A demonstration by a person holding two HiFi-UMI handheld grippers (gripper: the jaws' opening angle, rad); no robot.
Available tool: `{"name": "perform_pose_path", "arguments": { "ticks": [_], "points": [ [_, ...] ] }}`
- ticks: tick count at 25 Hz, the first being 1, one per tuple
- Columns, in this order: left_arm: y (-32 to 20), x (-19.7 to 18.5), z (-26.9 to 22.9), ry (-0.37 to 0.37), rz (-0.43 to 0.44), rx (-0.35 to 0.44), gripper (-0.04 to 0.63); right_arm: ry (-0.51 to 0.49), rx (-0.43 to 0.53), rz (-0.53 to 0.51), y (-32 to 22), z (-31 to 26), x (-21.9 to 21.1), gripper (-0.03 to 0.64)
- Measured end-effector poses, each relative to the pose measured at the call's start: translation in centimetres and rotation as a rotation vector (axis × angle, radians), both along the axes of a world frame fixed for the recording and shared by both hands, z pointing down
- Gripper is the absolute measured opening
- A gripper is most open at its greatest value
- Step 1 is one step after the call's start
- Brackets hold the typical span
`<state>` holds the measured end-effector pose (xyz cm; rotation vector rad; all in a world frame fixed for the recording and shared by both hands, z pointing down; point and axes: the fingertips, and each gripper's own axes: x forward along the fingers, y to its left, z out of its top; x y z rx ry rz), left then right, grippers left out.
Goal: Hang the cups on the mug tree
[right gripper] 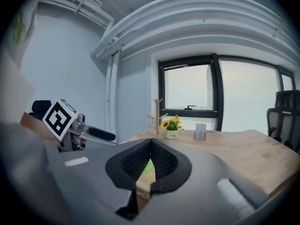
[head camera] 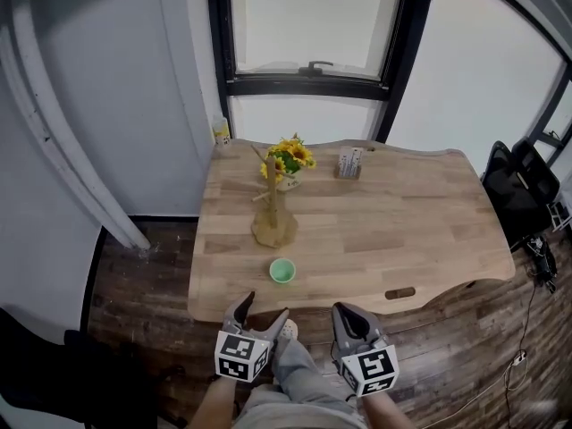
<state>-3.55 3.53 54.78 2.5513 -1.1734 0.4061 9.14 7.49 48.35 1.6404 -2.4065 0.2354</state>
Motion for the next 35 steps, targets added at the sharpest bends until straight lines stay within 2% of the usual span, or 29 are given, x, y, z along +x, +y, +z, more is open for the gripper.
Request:
{"name": "perform_pose_path", "arguments": {
  "ticks": [5,16,26,35],
  "points": [
    [-2.3,0.6,2.6,-0.05,0.023,-0.034,0.374,-0.007,-0.014,-0.009,-3.3,0.8,-0.1,0.0],
    [-6.3,1.5,8.7,-0.124,0.06,-0.145,0.374,0.01,-0.075,-0.029,-8.9,3.0,-0.5,0.0],
    [-8.2,2.1,13.3,-0.179,0.109,-0.223,0.374,0.013,-0.139,-0.034,-11.6,5.2,-0.9,0.0],
    [-9.4,3.4,15.6,-0.221,0.169,-0.246,0.374,0.041,-0.164,-0.026,-13.1,6.2,-0.6,0.0]
  ]
}}
